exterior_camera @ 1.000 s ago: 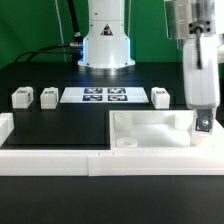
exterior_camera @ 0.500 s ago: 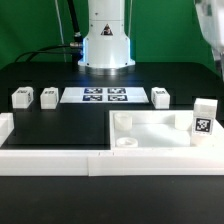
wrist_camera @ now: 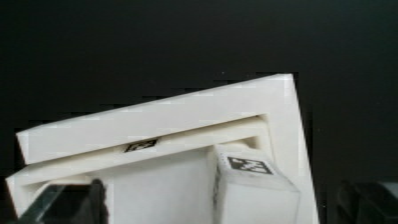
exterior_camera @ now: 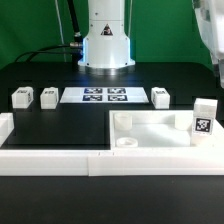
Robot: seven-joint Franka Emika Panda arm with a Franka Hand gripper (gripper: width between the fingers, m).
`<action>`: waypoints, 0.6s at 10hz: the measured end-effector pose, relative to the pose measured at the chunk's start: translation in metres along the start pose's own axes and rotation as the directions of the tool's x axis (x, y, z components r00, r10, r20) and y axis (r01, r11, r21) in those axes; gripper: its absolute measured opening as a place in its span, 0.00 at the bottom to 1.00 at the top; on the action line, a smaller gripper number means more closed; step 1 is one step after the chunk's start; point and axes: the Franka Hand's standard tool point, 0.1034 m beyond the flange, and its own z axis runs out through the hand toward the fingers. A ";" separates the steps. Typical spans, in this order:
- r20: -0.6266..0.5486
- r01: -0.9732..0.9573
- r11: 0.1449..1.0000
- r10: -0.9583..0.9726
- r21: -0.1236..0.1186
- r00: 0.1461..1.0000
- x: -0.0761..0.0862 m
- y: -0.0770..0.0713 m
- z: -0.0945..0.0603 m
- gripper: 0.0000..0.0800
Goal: Assemble square table
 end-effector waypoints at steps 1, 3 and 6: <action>0.000 0.000 1.000 0.000 0.000 1.000 0.000 0.000 0.000 0.81; 0.000 0.093 0.996 -0.093 0.006 0.996 0.002 -0.001 0.000 0.81; -0.006 0.402 0.916 -0.402 0.020 0.916 0.012 0.011 -0.007 0.81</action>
Offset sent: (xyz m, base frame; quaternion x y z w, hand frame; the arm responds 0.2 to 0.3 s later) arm -0.0095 0.0030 0.0046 0.0159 -0.0623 -0.1928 0.9791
